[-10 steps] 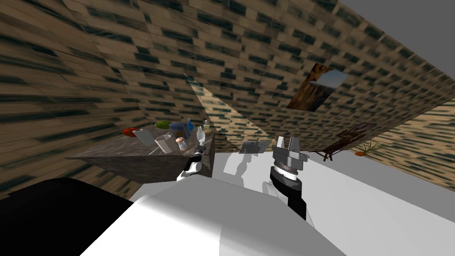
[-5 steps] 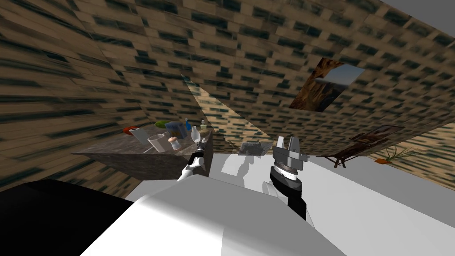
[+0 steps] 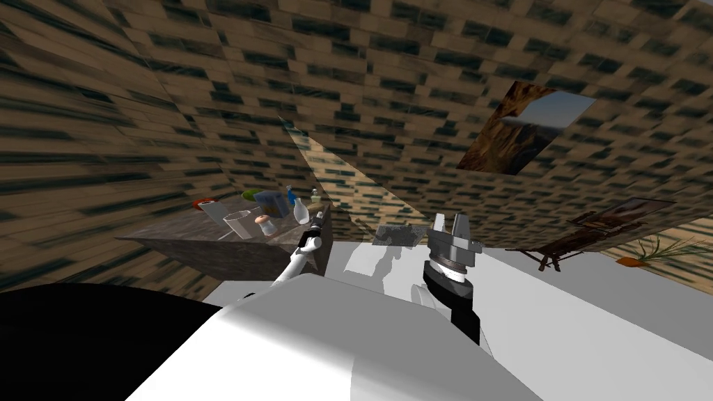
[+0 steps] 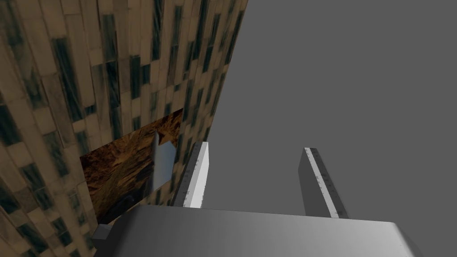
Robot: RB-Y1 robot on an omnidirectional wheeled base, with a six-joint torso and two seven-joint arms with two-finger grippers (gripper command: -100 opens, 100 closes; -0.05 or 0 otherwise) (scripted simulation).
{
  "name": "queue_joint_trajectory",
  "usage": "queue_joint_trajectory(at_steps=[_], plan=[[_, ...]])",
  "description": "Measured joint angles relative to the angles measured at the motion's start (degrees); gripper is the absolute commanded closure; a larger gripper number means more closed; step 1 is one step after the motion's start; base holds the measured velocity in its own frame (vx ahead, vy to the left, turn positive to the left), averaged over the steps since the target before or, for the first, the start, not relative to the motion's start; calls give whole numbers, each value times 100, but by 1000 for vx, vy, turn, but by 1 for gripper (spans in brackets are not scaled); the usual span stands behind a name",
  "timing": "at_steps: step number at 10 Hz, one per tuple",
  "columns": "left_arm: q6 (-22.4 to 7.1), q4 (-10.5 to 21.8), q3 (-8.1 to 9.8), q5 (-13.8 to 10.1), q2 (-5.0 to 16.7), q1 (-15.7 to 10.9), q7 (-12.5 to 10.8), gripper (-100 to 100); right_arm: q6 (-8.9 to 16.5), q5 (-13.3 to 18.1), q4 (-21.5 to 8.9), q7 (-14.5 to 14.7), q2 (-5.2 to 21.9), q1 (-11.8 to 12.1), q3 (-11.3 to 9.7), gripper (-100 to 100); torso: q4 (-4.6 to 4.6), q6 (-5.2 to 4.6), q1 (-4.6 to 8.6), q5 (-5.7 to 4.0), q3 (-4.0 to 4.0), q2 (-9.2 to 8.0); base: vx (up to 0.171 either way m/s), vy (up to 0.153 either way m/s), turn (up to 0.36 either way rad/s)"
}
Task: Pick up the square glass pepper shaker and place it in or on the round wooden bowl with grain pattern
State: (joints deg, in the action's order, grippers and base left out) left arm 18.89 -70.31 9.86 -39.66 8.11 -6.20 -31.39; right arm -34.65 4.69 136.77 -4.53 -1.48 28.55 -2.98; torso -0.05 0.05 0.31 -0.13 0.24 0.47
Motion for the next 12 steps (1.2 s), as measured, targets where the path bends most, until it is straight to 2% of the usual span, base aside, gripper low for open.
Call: queue_joint_trajectory(at_steps=[3, 5, 7, 9, 12], plan=[[-60, 243, 196, 79, -21, -351, -9, 100, 0, 0, 0, 0, 0, -1, 0, 0, 0, 0, -23, 8, -9, -21, 42, -31, 26], [-141, 482, 448, 174, -63, -674, -5, 100, 0, 0, 0, 0, 0, 0, 0, 0, 2, 3, -28, 9, -9, -16, 54, -25, 33], [-140, 757, 591, 241, -22, -964, -71, 100, 0, 0, 0, 0, 1, -1, 0, 0, 3, 2, -34, 11, -12, -22, 40, -9, 28], [-244, 1010, 915, 368, -47, -1301, -113, 100, 0, 0, 0, 0, 1, 0, 1, 0, 3, 6, -48, 15, -11, -19, 51, 12, 28], [-338, 1334, 1281, 508, -63, -1733, -182, 100, 0, 0, 0, 0, 1, -1, 1, 0, 5, 6, -58, 20, -17, -31, 29, 31, 28]])
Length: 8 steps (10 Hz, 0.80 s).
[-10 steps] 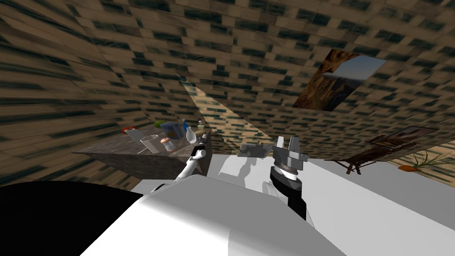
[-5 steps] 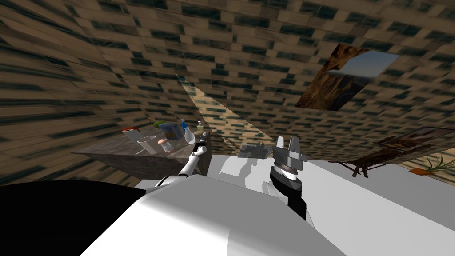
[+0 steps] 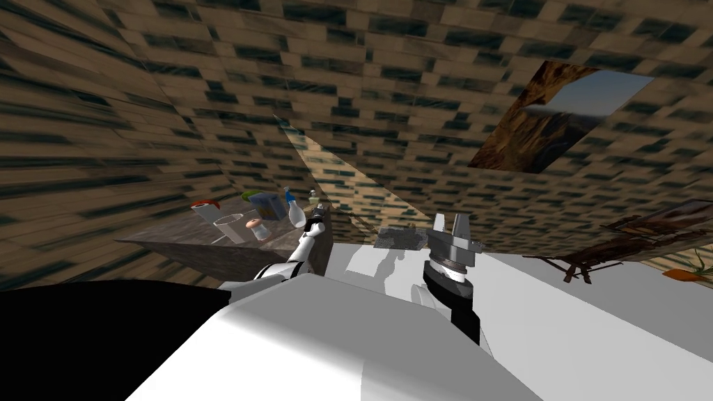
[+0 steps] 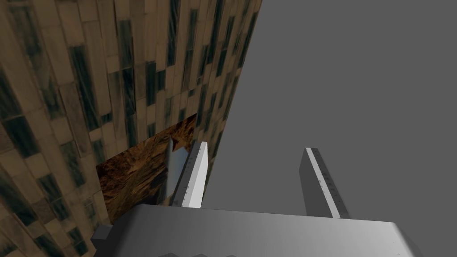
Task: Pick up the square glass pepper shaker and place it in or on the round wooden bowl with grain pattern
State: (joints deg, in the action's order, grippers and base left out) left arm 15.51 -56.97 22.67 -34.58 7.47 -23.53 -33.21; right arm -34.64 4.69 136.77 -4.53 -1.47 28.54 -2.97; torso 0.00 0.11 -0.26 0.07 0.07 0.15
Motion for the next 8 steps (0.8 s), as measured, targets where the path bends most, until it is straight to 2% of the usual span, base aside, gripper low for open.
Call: queue_joint_trajectory(at_steps=[1, 3, 8], plan=[[-44, 174, 164, 66, 6, -179, -47, 100, 0, 0, 0, 0, 0, 0, 0, 0, 0, 1, -10, 3, 0, 0, 20, 42, 13], [-85, 356, 379, 146, -10, -433, -100, 100, 0, 0, 0, 0, 0, 0, 0, 0, 2, -2, -9, 4, -5, -8, 10, 55, 24], [-284, 1020, 1239, 487, -65, -1254, -273, 100, 0, 0, 0, 0, 0, 0, 0, 0, 6, 3, -31, 14, -15, -25, -11, 80, 29]])
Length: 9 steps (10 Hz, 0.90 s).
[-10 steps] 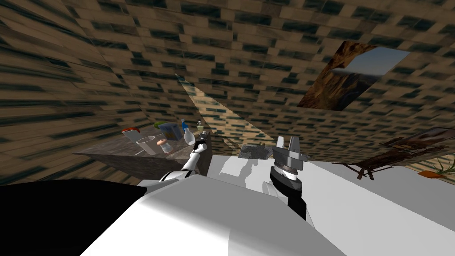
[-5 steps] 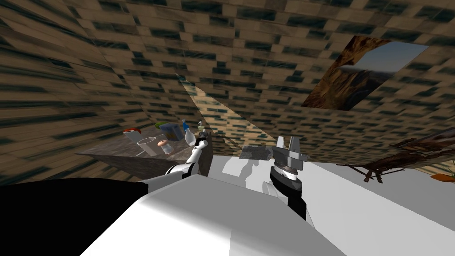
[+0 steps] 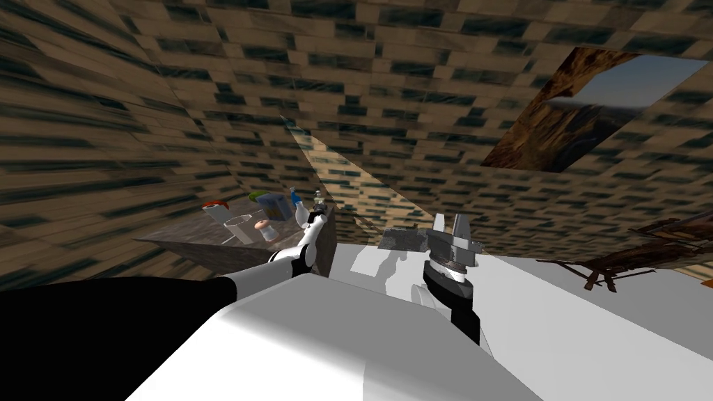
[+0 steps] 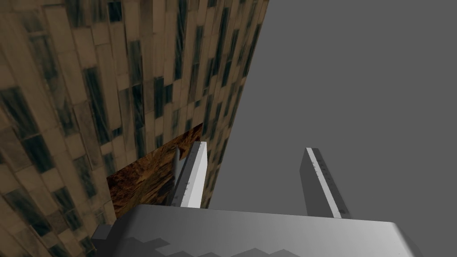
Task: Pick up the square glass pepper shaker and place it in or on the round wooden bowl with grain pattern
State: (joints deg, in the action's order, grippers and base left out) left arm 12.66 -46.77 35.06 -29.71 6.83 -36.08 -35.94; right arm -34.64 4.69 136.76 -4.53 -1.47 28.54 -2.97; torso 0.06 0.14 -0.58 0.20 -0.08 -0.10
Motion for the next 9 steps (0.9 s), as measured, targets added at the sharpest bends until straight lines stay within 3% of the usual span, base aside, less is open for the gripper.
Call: queue_joint_trajectory(at_steps=[4, 5, 9], plan=[[-118, 386, 559, 221, -6, -485, -115, 100, 0, 0, 0, 0, 0, 0, 0, 0, 1, -3, 10, -3, -3, -5, -15, 57, 15], [-122, 396, 577, 226, -3, -499, -123, -100, 0, 0, 0, 0, 0, 0, 0, 0, -1, -5, 23, -5, -1, -3, -1, 6, 1], [-121, 394, 576, 226, -2, -498, -123, -100, 0, 0, 0, 0, -1, 0, -1, 0, -2, -6, 39, -9, 1, 1, 0, 0, 0]])
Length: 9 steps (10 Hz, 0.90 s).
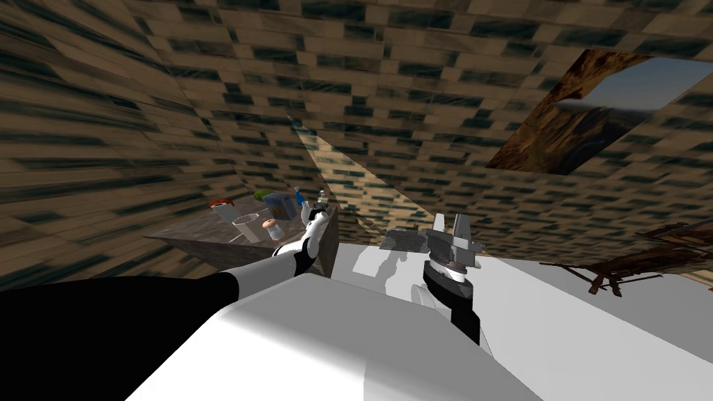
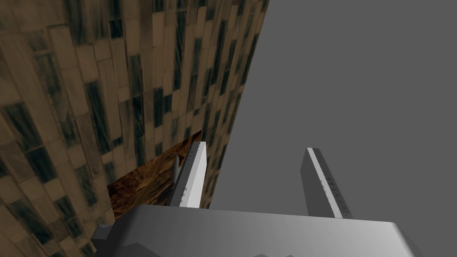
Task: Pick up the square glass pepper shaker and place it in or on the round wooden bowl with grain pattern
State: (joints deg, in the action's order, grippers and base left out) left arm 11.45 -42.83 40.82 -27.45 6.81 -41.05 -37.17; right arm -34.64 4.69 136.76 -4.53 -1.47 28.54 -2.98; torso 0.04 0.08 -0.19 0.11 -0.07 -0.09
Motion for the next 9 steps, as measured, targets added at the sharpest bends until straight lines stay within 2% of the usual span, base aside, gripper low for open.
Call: queue_joint_trajectory(at_steps=[1, 2, 4, 5, 8, 9], plan=[[0, 0, 0, 0, 0, 0, 0, 0, 0, 0, 0, 0, 0, 0, 0, 0, 0, 0, 0, 0, 0, 0, 0, 0, 0], [0, 0, 0, 0, 0, 0, 0, -100, 0, 0, 0, 0, 0, 0, 0, 0, 0, 0, 0, 0, 0, 0, -3, -35, 78], [-215, -61, 93, 13, 63, -114, 73, -100, 0, 0, 0, 0, -1, 0, 0, 0, 1, 0, 21, -5, -1, -2, -4, -75, 93], [-398, -140, 208, 32, 84, -214, 162, -100, 0, 0, 0, 0, -1, 0, -1, 0, 1, 0, 31, -7, -1, 0, 0, -71, 33], [-625, -47, 233, 28, 256, -385, 186, -100, 0, 0, 0, 0, -1, 0, 0, 0, 0, -1, 22, -5, -1, -1, -5, -59, 64], [-704, 33, 287, 38, 336, -519, 218, -100, 0, 0, 0, 0, -1, 0, 0, 0, 1, 0, 20, -5, -1, 0, 0, -27, 23]])
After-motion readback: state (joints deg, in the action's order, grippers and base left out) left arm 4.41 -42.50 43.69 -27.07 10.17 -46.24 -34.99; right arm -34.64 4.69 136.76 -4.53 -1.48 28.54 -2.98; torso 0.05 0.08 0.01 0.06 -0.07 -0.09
